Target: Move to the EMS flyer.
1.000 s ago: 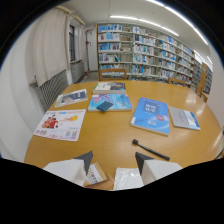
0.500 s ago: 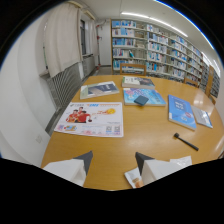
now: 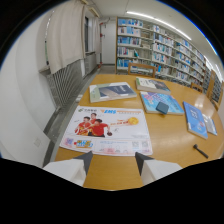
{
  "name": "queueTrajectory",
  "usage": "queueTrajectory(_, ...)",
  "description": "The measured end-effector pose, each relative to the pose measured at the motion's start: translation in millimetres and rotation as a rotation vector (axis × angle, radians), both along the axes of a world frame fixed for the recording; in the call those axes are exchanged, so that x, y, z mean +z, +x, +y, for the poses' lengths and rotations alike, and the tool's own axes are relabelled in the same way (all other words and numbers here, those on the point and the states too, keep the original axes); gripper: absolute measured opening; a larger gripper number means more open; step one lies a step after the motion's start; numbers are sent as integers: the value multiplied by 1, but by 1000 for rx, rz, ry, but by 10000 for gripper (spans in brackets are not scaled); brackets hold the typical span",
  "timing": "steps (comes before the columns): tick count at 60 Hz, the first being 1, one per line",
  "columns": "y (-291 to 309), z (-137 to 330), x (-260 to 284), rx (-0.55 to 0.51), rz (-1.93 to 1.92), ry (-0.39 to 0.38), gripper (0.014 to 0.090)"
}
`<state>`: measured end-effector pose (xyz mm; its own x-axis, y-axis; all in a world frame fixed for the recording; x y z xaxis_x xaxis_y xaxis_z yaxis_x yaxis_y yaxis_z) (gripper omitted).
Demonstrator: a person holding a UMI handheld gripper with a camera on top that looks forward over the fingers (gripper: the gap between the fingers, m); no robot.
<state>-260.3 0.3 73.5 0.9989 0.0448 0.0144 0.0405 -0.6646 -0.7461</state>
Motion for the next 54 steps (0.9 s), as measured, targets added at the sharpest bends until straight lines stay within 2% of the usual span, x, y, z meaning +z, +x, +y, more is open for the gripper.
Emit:
queueTrajectory(32,-24,135,-34,-28,-34,-9,841)
queueTrajectory(54,-27,157,-54,-32,-30,-37,840)
